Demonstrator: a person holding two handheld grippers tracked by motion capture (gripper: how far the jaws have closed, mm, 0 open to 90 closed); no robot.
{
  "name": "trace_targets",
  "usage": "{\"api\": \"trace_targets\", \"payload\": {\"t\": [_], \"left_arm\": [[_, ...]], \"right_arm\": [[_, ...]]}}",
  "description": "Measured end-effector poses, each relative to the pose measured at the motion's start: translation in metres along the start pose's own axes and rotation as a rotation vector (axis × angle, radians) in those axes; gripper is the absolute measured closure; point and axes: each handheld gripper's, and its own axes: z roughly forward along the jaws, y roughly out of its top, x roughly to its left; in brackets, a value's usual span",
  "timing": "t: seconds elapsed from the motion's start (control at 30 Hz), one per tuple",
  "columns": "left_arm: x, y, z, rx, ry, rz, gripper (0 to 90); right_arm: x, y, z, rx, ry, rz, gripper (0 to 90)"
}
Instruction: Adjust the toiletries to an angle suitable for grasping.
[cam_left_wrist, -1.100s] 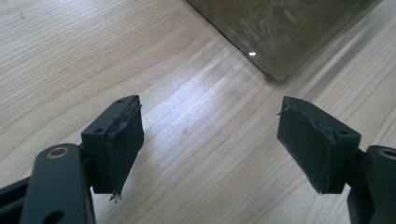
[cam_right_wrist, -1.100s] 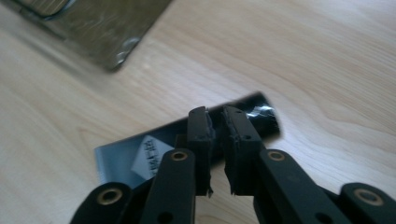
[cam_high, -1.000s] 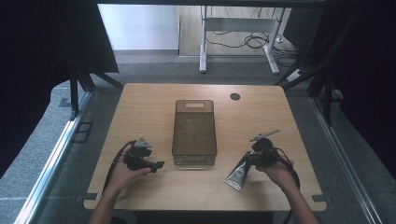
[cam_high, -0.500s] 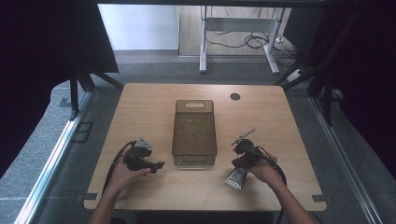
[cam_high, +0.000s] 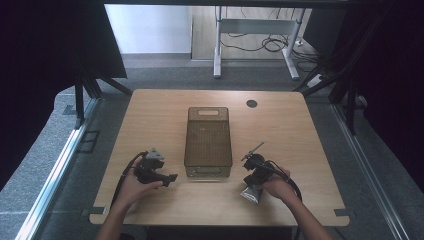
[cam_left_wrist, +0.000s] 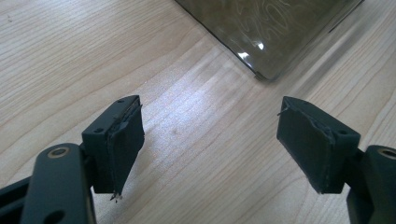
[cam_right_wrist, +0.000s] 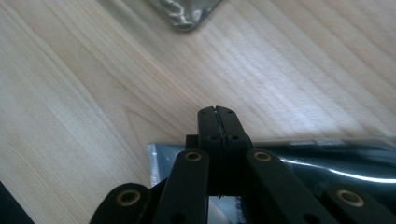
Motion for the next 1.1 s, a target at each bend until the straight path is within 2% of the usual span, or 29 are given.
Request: {"api": "trace_targets", "payload": {"t": [0.37, 0.63, 0.83, 1.1], "left_arm": [[-0.001, 0.0, 0.001, -0.001, -0.004, 0.001, 23.3], [-0.002, 0.0, 0.003, 0.011, -0.004, 0.015, 23.3], [-0.002, 0.0, 0.003, 0.01, -0.003, 0.012, 23.3], [-0.003, 0.0, 0.005, 0.019, 0.0, 0.017, 23.3]], "right_arm": [[0.01, -0.003, 0.005, 0.027, 0.014, -0.026, 89.7], [0.011, -0.019, 0.001, 0.041, 0.01, -0.014, 89.7], [0.006, -0.033, -0.005, 0.04, 0.004, 0.011, 89.7], [-0.009, -0.05, -0.013, 0.03, -0.033, 0.049, 89.7]]}}
